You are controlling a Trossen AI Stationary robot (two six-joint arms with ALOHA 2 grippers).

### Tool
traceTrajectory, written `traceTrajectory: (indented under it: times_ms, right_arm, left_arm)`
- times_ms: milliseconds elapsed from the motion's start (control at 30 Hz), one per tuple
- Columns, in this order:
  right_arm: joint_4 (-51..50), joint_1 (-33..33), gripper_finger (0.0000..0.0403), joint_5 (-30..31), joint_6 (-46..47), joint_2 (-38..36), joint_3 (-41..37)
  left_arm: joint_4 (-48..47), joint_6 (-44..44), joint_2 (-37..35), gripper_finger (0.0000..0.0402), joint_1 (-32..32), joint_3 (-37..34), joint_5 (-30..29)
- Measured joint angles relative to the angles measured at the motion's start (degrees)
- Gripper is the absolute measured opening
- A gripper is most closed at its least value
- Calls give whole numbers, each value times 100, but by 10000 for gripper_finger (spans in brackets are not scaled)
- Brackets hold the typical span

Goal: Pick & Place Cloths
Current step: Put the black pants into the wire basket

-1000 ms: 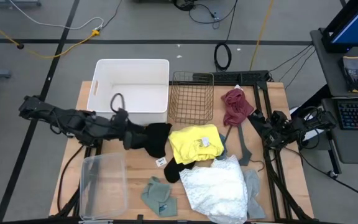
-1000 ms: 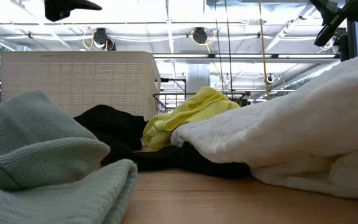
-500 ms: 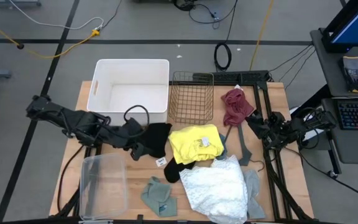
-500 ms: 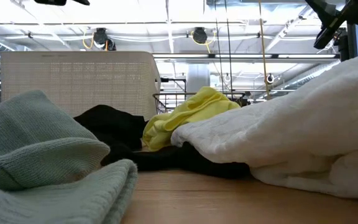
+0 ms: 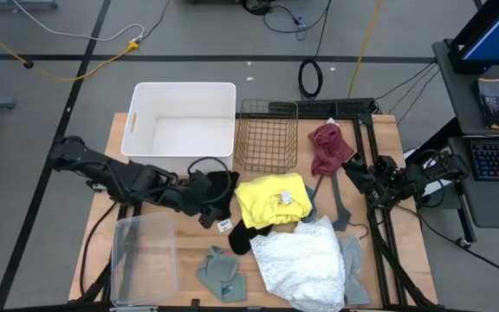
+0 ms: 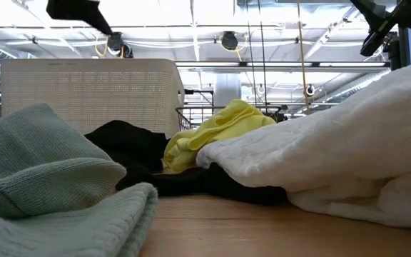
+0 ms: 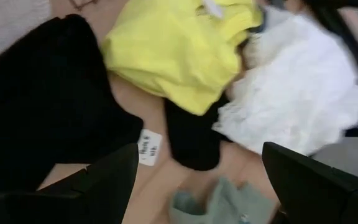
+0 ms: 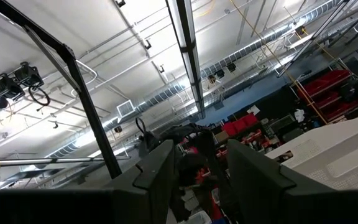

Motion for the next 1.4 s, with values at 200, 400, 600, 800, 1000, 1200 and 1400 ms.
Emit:
traceTrajectory:
  times_ms: [200,400,600,800,1000,1200,1400]
  right_arm:
    - [0,0,141,-2,0,0,1]
    - [1,0,141,-2,0,0,1]
    - [7,-1,141,-2,0,0,2]
    - [7,-2,141,-2,0,0,2]
    - [4,-2,141,-2,0,0,2]
    - [5,0,141,-2,0,0,2]
    - [4,0,141,-2,0,0,2]
  left_arm:
    - [-236,104,316,347,9,0,-1]
    - [-269,406,465,347,7,0,6]
    - [-291,481,464,347,7,-2,5]
    - [-302,644,462,347,7,-13,1]
    - [-329,405,464,347,35,-174,-106]
    - [-320,679,464,347,18,-175,-100]
    - [-365,885,464,347,23,-175,-232]
